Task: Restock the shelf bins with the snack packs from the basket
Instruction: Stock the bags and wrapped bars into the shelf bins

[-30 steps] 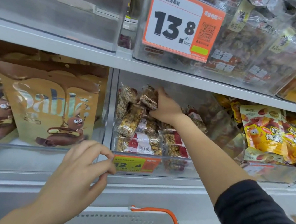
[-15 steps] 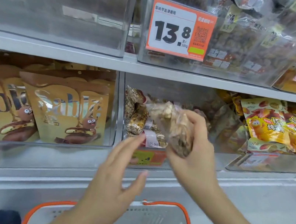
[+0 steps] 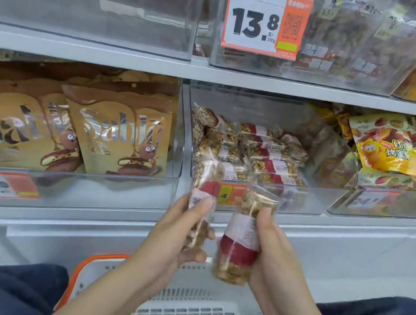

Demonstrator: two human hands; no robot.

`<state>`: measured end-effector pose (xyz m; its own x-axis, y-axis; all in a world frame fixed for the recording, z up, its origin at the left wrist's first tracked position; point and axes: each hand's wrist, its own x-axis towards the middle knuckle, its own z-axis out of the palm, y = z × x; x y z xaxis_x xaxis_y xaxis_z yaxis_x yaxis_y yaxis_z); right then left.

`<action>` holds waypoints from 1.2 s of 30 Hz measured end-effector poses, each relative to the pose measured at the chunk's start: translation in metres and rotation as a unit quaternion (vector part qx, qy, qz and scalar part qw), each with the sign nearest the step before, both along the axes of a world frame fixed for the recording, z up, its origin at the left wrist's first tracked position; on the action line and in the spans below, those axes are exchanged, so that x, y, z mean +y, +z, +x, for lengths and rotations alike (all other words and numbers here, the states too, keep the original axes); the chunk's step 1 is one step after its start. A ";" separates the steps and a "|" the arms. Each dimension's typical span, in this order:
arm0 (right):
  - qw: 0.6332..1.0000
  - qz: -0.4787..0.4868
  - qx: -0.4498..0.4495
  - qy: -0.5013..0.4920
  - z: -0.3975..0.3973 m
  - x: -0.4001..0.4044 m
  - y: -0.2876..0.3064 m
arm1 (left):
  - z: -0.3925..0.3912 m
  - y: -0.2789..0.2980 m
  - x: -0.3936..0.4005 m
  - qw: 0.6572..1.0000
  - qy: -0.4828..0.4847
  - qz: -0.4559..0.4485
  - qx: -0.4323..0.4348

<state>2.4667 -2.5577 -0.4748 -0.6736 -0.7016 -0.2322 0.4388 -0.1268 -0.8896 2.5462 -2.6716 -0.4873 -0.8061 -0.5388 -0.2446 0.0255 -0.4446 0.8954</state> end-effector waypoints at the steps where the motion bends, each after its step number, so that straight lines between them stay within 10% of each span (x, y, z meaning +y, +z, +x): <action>1: 1.000 0.019 0.004 -0.015 -0.001 0.002 -0.001 | 0.001 -0.001 -0.002 0.999 -0.016 0.031 0.003; 19: 0.931 -0.264 -0.201 -0.151 -0.021 -0.009 -0.011 | 0.001 -0.014 0.001 0.991 -0.070 0.068 0.094; 26: 0.971 -0.018 0.235 -0.045 0.039 0.001 -0.036 | 0.006 -0.009 -0.009 0.994 0.040 -0.011 0.100; 36: 0.926 0.044 0.367 -0.073 0.041 -0.001 -0.044 | 0.007 -0.018 0.004 0.994 -0.041 -0.068 0.071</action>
